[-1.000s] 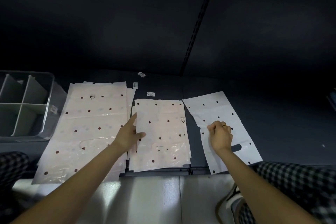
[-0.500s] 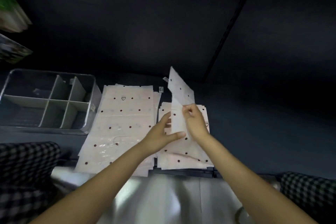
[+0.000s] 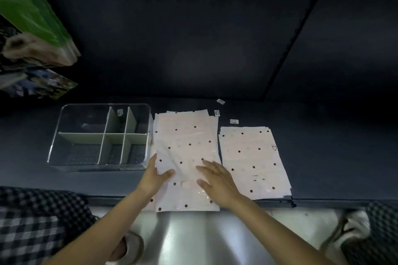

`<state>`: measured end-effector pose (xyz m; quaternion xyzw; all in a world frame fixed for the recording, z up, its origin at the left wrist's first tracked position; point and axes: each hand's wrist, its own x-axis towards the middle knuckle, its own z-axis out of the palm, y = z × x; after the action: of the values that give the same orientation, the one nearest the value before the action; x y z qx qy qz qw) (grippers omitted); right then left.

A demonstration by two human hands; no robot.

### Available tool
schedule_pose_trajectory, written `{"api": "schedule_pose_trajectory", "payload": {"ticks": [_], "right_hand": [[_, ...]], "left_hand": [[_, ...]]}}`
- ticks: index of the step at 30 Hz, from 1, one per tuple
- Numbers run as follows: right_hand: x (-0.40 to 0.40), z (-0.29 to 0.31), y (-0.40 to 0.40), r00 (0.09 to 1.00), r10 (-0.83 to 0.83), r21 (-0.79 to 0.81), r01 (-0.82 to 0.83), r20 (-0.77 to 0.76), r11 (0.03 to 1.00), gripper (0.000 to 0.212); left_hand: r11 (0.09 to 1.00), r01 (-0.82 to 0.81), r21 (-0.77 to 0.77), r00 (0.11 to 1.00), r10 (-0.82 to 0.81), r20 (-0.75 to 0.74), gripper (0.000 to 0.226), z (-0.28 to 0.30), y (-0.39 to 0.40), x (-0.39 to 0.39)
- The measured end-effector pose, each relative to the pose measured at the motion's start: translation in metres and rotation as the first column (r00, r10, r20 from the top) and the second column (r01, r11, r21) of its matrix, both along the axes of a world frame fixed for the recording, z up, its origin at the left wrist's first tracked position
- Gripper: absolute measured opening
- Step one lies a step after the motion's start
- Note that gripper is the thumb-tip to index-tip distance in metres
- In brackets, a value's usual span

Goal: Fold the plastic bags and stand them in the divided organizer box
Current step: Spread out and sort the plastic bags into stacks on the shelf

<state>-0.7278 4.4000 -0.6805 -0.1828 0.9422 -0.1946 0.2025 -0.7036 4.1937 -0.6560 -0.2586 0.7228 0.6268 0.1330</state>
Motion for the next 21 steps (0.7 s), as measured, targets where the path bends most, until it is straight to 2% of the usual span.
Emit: {"api": "schedule_pose_trajectory", "payload": {"ticks": [2, 5, 7, 9, 12, 14, 18, 21], "right_hand": [[0.008, -0.008, -0.004, 0.999, 0.021, 0.132, -0.025, 0.036, 0.991, 0.053], [0.011, -0.01, -0.013, 0.998, -0.024, 0.24, 0.011, 0.05, 0.971, 0.055], [0.012, -0.008, -0.02, 0.995, -0.085, 0.272, 0.067, 0.057, 0.96, 0.055], [0.011, -0.004, -0.028, 0.986, -0.141, 0.286, 0.112, 0.083, 0.952, 0.056], [0.01, 0.007, -0.034, 0.969, -0.202, 0.258, 0.161, 0.141, 0.953, 0.057], [0.011, 0.016, -0.033, 0.964, -0.213, 0.21, 0.178, 0.159, 0.961, 0.06], [0.026, 0.031, -0.025, 0.982, -0.119, 0.128, 0.101, 0.146, 0.987, 0.076], [0.043, 0.039, -0.022, 0.996, -0.014, 0.145, 0.001, 0.087, 0.989, 0.082]], "left_hand": [[0.997, 0.078, 0.019, 0.997, -0.078, -0.006, 0.086, 0.002, -0.006, 0.001], [0.988, 0.153, 0.02, 0.988, -0.153, -0.017, 0.086, 0.006, -0.012, 0.006], [0.982, 0.188, 0.018, 0.982, -0.188, -0.013, 0.076, 0.005, -0.015, 0.014], [0.973, 0.228, 0.022, 0.973, -0.228, 0.026, 0.056, 0.004, -0.018, 0.022], [0.958, 0.175, 0.229, 0.969, -0.209, 0.134, 0.035, 0.002, -0.025, 0.033], [0.94, 0.161, 0.302, 0.964, -0.216, 0.155, 0.028, 0.002, -0.029, 0.036], [0.879, 0.116, 0.462, 0.962, -0.215, 0.167, 0.021, 0.009, -0.035, 0.031], [0.801, 0.044, 0.597, 0.968, -0.182, 0.172, 0.022, 0.017, -0.032, 0.024]]}}
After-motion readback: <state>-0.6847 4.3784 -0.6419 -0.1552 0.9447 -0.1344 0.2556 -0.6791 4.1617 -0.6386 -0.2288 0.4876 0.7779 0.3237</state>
